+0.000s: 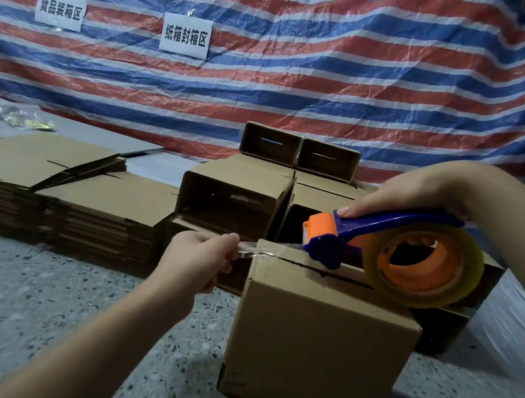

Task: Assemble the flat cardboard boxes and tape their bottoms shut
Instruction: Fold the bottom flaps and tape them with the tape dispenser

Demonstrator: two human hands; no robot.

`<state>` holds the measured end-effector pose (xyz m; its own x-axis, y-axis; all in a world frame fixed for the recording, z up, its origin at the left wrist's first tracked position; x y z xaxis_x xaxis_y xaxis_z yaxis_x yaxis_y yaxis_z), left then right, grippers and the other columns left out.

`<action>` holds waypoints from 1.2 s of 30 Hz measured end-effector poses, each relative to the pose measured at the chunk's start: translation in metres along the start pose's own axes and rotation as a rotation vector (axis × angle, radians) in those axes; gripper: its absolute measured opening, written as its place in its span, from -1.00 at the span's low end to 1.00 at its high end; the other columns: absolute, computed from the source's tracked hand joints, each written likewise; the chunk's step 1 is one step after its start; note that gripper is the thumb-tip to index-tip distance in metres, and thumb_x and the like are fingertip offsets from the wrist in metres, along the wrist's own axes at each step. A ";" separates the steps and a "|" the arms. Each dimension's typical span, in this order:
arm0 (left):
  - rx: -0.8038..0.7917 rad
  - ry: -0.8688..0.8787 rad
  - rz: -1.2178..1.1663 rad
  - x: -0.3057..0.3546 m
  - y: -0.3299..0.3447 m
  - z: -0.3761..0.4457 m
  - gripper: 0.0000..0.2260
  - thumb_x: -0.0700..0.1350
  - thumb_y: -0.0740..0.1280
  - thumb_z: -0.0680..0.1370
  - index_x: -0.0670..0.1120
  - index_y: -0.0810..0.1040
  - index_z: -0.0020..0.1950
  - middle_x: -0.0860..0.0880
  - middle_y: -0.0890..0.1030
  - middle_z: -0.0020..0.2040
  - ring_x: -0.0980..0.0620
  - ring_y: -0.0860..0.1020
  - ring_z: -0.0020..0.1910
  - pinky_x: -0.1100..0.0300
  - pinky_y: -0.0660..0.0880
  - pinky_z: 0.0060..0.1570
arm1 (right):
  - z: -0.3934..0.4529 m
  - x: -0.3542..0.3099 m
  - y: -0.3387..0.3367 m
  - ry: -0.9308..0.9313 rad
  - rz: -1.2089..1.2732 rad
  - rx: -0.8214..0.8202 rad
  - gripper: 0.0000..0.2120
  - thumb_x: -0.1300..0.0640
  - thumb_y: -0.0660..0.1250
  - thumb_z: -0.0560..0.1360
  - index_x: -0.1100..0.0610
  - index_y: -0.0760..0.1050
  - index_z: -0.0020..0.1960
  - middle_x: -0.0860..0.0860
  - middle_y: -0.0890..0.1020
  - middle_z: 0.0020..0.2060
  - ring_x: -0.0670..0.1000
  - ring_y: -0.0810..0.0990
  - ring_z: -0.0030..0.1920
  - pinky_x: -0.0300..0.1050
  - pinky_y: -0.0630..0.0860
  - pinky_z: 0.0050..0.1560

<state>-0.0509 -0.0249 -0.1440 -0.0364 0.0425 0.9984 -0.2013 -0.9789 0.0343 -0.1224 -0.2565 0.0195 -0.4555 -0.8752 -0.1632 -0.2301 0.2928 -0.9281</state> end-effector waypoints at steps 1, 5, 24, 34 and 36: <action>-0.022 -0.011 0.002 -0.003 0.001 0.000 -0.73 -0.05 0.36 0.57 -0.12 0.57 -0.30 0.06 0.47 -0.53 0.14 0.34 -0.55 0.25 0.25 -0.49 | 0.000 0.000 0.000 0.001 -0.002 0.001 -0.26 -0.39 0.39 0.18 0.06 0.50 0.19 0.06 0.75 -0.25 0.00 0.74 -0.31 -0.24 0.58 -0.41; -0.094 -0.077 0.028 -0.018 0.007 -0.004 -0.69 0.01 0.35 0.57 -0.08 0.56 -0.34 0.07 0.42 -0.53 0.13 0.31 -0.54 0.24 0.25 -0.50 | -0.001 0.000 0.002 -0.006 -0.006 0.004 -0.25 -0.40 0.39 0.17 0.04 0.49 0.20 0.06 0.75 -0.26 0.00 0.74 -0.32 -0.24 0.56 -0.43; -0.032 0.225 0.259 0.011 -0.013 -0.007 -0.68 0.11 0.08 0.66 -0.01 0.55 0.14 0.05 0.61 -0.01 0.11 0.56 -0.05 0.15 0.52 0.01 | -0.003 -0.004 0.004 -0.048 -0.021 0.040 -0.17 -0.37 0.37 0.22 0.04 0.45 0.38 0.06 0.74 -0.29 0.00 0.72 -0.38 -0.21 0.55 -0.45; -0.280 0.264 0.592 0.016 0.026 -0.062 -0.46 0.19 0.09 0.65 0.18 -0.01 0.60 0.09 0.31 0.51 0.18 0.39 0.25 0.32 0.32 0.12 | 0.002 -0.003 0.004 -0.034 -0.015 0.016 -0.36 -0.36 0.37 0.25 0.02 0.50 0.17 0.06 0.74 -0.30 0.00 0.72 -0.37 -0.20 0.57 -0.44; -0.267 0.311 0.782 0.025 0.028 -0.056 -0.48 0.18 0.05 0.65 0.21 -0.03 0.59 0.04 0.36 0.49 0.11 0.50 0.15 0.22 0.46 0.09 | 0.004 -0.003 0.004 -0.036 -0.025 0.005 -0.25 -0.38 0.38 0.23 0.02 0.48 0.28 0.06 0.75 -0.26 0.01 0.73 -0.34 -0.19 0.57 -0.42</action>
<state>-0.1119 -0.0400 -0.1209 -0.5162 -0.5297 0.6730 -0.2280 -0.6725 -0.7041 -0.1182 -0.2541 0.0151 -0.4183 -0.8956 -0.1516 -0.2369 0.2687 -0.9337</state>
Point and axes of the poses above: each hand's wrist, its own z-axis towards the middle knuckle, its own y-axis out of the palm, x = y × z, the point moved 4 cm from there along z, towards the middle knuckle
